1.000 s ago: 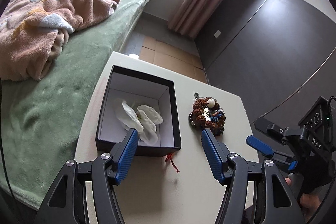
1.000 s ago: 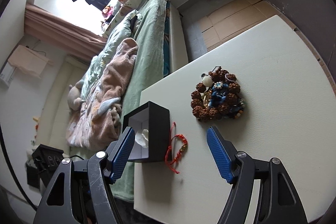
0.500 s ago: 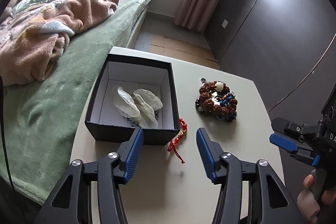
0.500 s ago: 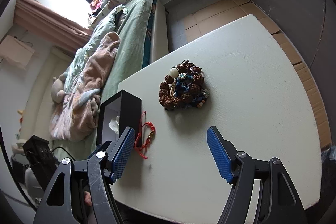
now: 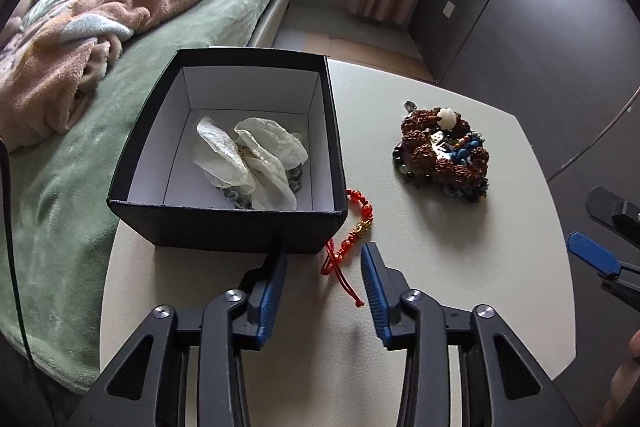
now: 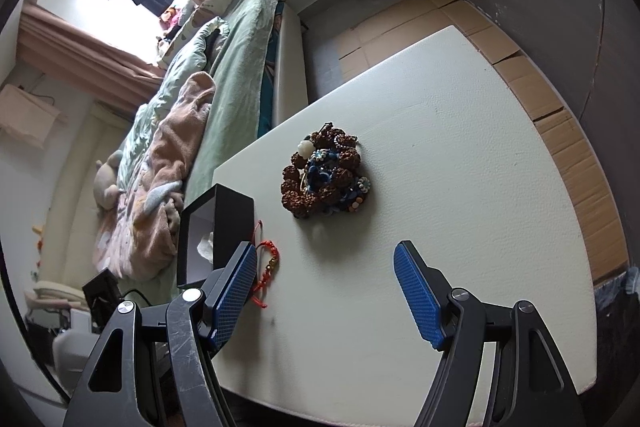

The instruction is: Organize jewelry

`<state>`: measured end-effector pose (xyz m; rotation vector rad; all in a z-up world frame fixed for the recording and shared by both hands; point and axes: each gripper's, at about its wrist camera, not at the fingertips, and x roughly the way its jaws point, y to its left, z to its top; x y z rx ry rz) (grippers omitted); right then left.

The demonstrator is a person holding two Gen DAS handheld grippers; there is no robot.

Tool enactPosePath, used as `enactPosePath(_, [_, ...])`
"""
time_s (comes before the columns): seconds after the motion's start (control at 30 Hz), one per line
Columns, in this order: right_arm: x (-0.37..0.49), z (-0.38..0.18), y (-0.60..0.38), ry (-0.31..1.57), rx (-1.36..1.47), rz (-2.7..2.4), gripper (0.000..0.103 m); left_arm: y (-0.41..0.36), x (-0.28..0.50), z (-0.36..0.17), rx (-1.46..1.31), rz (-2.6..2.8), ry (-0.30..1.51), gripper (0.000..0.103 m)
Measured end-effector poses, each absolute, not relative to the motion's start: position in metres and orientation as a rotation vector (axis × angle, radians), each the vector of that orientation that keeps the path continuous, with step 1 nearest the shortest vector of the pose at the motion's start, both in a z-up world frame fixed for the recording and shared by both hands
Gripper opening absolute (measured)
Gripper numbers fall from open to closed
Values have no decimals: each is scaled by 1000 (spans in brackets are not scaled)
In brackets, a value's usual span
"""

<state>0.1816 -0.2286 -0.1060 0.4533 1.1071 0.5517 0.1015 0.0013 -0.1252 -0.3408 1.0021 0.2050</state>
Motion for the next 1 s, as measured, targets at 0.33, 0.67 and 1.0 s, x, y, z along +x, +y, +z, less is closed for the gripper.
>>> enactPosePath(0.33, [187, -115, -226, 1114, 468, 541, 72, -6, 96, -123, -344, 156, 983, 1])
enactPosePath(0.67, [199, -116, -225, 1047, 569, 546, 63, 3, 87, -73, -459, 32, 803, 1])
enactPosePath(1.0, [216, -118, -205, 1036, 612, 570, 46, 30, 84, -43, -548, -9, 690, 1])
